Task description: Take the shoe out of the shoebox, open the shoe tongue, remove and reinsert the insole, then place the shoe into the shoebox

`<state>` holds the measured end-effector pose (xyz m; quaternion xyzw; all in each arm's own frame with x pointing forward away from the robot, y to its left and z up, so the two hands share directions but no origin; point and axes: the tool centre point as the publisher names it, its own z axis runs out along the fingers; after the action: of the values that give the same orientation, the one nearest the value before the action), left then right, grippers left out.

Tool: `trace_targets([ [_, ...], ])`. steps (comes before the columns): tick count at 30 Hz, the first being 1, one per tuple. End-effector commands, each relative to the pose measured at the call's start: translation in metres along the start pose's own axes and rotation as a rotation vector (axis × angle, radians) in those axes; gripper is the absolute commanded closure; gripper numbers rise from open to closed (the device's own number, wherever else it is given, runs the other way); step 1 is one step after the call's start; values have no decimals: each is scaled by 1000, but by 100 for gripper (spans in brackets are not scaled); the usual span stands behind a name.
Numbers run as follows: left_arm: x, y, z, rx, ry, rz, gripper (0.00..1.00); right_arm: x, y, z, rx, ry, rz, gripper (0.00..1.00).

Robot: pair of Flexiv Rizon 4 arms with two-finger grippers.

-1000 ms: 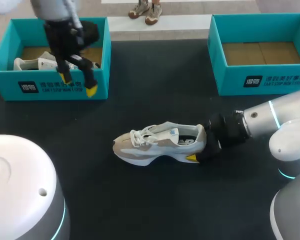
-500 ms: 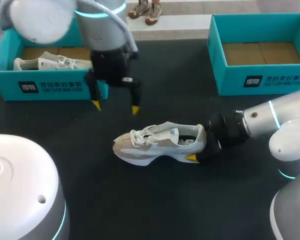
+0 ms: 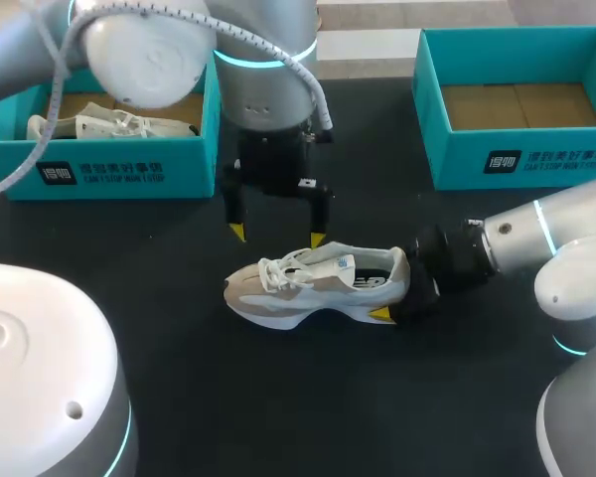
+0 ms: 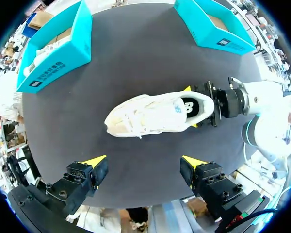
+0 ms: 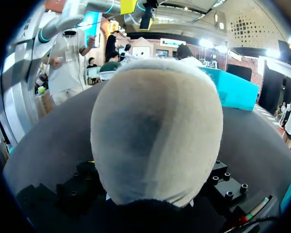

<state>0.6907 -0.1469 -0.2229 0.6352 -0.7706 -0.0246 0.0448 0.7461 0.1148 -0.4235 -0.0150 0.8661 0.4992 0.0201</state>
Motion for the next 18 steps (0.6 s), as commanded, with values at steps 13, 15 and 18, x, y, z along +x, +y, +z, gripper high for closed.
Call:
trace_targets([
  [13, 25, -8, 29, 92, 2, -161, 0, 2, -1, 5, 2, -2, 0, 100],
  [15, 33, -15, 38, 102, -4, -178, 0, 2, -1, 5, 2, -2, 0, 100],
  [18, 41, -23, 48, 110, -8, -195, 0, 2, -1, 5, 2, -2, 0, 100],
])
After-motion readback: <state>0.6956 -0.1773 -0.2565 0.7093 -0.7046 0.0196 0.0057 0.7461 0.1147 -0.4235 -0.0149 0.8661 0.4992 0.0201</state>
